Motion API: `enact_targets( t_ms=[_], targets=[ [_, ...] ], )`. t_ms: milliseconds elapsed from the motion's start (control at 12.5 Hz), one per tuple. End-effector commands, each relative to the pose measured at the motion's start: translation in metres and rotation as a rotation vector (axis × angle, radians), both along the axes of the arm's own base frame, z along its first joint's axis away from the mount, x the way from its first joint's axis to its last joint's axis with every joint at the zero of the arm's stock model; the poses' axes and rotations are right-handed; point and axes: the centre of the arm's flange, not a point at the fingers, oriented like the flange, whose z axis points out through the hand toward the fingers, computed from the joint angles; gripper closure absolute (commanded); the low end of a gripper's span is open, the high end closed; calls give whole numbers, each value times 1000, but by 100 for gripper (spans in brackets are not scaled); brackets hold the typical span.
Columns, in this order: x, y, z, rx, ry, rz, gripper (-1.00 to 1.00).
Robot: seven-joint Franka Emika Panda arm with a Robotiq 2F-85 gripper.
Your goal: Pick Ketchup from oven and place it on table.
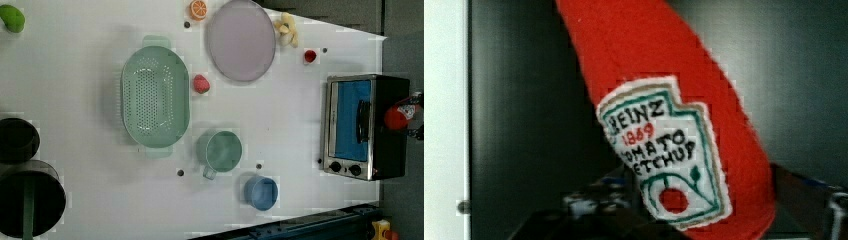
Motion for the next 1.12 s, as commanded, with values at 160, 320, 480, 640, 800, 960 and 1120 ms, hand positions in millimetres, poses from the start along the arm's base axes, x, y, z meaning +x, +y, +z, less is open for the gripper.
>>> enact_targets(
  t_ms=[160,320,480,640,800,960,1120],
  targets=[
    [3,4,10,11,-38,-2,-24],
    [23,13,53,-22,-99,40,-24],
    [39,39,126,-18,-135,106,-24],
    [41,66,163,29,-115,150,-24],
    [50,129,199,33,-57,285,-24],
    [74,239,214,71,-50,486,-24],
    [83,288,211,83,-43,570,-24]
  ],
)
